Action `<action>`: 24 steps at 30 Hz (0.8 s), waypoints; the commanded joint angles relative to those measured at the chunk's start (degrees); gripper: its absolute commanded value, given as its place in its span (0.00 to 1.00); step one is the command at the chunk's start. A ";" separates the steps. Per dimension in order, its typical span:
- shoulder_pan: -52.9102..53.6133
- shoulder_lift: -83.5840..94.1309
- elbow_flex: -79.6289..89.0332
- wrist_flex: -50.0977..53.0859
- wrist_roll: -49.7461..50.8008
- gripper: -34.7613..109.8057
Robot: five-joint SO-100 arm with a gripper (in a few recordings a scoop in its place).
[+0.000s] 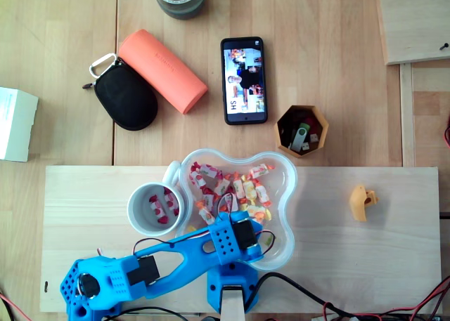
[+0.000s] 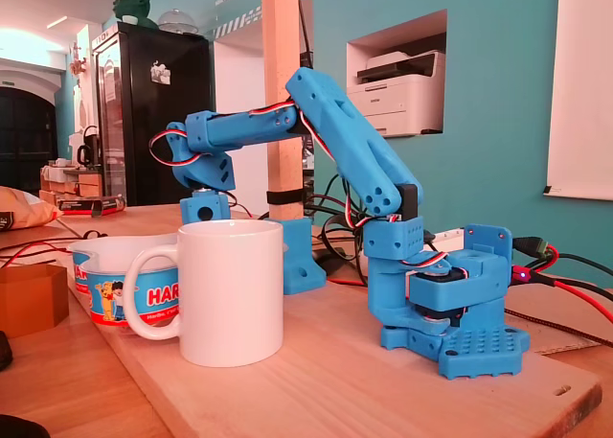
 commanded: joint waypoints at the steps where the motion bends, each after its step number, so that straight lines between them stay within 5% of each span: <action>1: 1.58 1.32 -0.97 -0.18 0.53 0.39; 24: 2.02 1.32 -0.88 2.20 0.70 0.39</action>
